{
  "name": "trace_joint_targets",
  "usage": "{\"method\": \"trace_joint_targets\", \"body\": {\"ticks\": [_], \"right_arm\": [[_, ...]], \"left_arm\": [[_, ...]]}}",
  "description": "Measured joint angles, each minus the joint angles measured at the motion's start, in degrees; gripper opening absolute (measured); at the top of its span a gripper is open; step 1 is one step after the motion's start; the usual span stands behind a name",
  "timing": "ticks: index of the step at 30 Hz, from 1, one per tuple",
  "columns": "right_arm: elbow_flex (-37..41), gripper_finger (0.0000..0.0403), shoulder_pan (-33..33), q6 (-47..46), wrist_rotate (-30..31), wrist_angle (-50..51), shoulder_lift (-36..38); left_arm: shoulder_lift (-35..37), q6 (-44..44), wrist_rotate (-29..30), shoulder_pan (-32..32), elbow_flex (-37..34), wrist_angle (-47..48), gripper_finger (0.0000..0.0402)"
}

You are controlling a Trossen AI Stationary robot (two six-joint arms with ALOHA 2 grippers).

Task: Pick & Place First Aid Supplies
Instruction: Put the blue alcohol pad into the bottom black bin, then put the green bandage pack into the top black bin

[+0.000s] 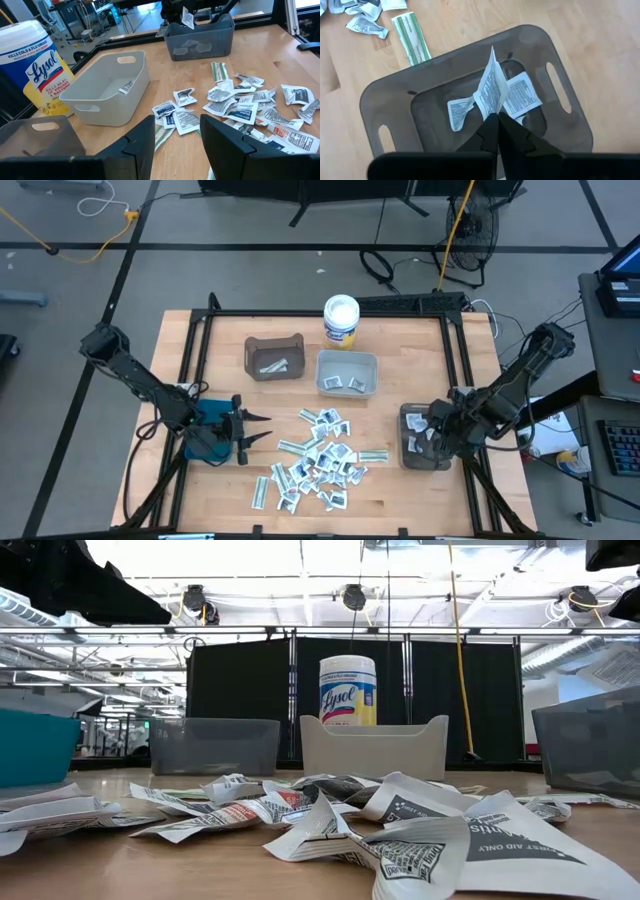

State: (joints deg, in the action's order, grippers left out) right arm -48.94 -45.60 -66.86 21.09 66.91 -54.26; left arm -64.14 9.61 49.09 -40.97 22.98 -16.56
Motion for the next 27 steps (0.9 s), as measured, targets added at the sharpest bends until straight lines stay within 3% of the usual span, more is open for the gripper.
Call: {"method": "trace_joint_targets", "body": {"ticks": [10, 20, 27], "right_arm": [[10.5, 0.0000, 1.8, 1.5, -1.7, -12.2, 0.0], [13.3, 0.0001, 1.8, -3.0, -1.4, -12.2, 0.0], [13.3, 0.0023, 1.8, -4.2, 1.5, -12.3, 0.0]], "left_arm": [[0.0, 0.2, 0.0, 0.0, 0.0, -0.1, 0.0161], [0.0, 0.2, 0.0, 0.1, 0.0, -0.6, 0.0161], [0.0, 0.2, 0.0, 0.1, 0.0, -0.5, 0.0161]]}}
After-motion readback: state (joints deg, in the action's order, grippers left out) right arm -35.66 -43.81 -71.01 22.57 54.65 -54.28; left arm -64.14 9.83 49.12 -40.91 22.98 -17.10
